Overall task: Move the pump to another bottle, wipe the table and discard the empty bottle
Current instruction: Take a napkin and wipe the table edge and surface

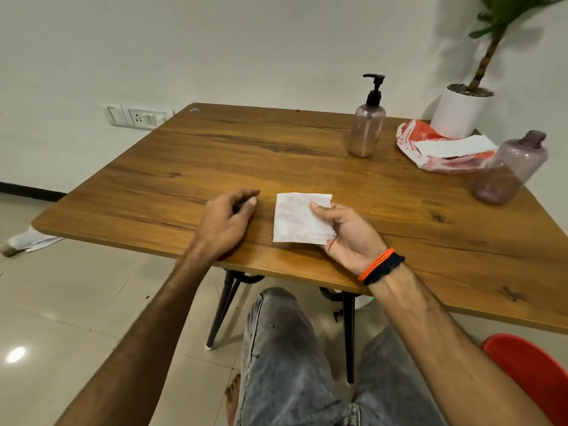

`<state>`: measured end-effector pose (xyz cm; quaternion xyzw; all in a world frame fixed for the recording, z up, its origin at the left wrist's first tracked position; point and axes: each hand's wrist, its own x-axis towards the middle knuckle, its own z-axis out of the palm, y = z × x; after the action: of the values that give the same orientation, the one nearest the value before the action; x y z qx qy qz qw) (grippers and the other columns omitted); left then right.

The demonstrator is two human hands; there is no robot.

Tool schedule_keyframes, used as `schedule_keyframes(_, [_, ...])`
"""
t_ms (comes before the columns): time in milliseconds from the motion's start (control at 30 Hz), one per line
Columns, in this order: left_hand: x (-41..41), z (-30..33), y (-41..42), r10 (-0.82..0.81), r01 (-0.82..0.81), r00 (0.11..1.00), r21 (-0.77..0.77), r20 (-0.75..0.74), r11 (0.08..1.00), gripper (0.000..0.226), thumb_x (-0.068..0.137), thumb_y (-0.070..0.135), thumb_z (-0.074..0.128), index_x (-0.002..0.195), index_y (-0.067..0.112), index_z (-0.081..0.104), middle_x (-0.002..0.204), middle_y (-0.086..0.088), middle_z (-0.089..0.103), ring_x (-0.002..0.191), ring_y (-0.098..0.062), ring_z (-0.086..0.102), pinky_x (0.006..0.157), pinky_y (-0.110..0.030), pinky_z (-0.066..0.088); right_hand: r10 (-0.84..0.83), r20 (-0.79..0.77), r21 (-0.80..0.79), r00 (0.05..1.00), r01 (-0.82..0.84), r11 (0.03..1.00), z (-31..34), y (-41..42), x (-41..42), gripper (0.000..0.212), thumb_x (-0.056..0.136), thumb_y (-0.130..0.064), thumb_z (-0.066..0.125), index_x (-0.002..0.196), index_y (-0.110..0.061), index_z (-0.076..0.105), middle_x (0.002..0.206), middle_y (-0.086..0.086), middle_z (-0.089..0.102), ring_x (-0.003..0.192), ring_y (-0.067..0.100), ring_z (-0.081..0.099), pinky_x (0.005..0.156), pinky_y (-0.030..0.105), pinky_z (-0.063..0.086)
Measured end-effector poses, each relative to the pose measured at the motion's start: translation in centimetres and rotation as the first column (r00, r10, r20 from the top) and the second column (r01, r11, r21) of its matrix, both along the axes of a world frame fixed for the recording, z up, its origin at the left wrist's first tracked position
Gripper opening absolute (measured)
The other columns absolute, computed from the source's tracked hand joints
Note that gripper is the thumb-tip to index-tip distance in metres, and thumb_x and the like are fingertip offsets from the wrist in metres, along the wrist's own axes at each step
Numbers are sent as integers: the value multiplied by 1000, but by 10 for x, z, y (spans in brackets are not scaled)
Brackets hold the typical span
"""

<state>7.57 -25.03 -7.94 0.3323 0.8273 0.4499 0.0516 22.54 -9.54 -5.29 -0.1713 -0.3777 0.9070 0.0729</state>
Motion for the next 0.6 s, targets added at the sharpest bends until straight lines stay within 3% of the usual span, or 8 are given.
schedule_keyframes(67, [10, 8, 7, -53, 14, 974, 177, 220, 984, 31, 98, 31, 53, 124, 20, 64, 123, 2, 67, 113, -13, 63, 98, -33, 51, -3, 24, 15, 1000, 3, 1000, 0, 4, -4, 31, 95, -1, 49, 125, 6, 56, 125, 23, 64, 114, 31, 64, 87, 43, 57])
schedule_keyframes(133, [19, 17, 15, -159, -6, 873, 337, 461, 941, 33, 95, 30, 57, 122, 13, 63, 118, -4, 70, 105, -16, 69, 88, -32, 58, -16, 50, 81, 999, 12, 997, 0, 9, -8, 24, 93, -1, 53, 115, 1, 62, 116, 20, 69, 104, 26, 69, 82, 39, 60])
schedule_keyframes(200, [24, 25, 22, -206, -39, 790, 383, 577, 923, 38, 87, 27, 67, 121, 10, 63, 113, -7, 71, 96, -15, 73, 75, -26, 61, -30, 49, 178, 998, 20, 984, -1, 14, -9, 18, 91, -1, 58, 108, -3, 65, 109, 16, 72, 95, 23, 72, 81, 36, 60])
schedule_keyframes(367, [27, 30, 31, -224, -40, 724, 364, 652, 930, 44, 71, 14, 81, 113, 9, 67, 108, -15, 73, 95, -23, 74, 70, -32, 61, -115, 91, 470, 989, 59, 880, 0, 21, -14, 34, 83, -7, 72, 115, -5, 63, 108, 14, 73, 93, 22, 71, 81, 34, 59])
schedule_keyframes(533, [27, 23, 37, -222, -142, 682, 424, 697, 895, 32, 77, 3, 76, 108, 4, 69, 108, -16, 73, 95, -27, 73, 65, -30, 61, -186, 84, 367, 979, 143, 919, 0, 31, -12, 55, 68, -10, 82, 118, -9, 60, 109, 12, 73, 96, 22, 72, 68, 30, 60])
schedule_keyframes(600, [29, 19, 39, -179, -191, 697, 421, 694, 887, 27, 80, 1, 73, 106, 4, 69, 107, -15, 73, 94, -25, 74, 65, -28, 62, -189, 98, 332, 977, 147, 932, 0, 33, -11, 54, 67, -2, 81, 116, -9, 60, 108, 13, 73, 94, 22, 73, 66, 28, 60])
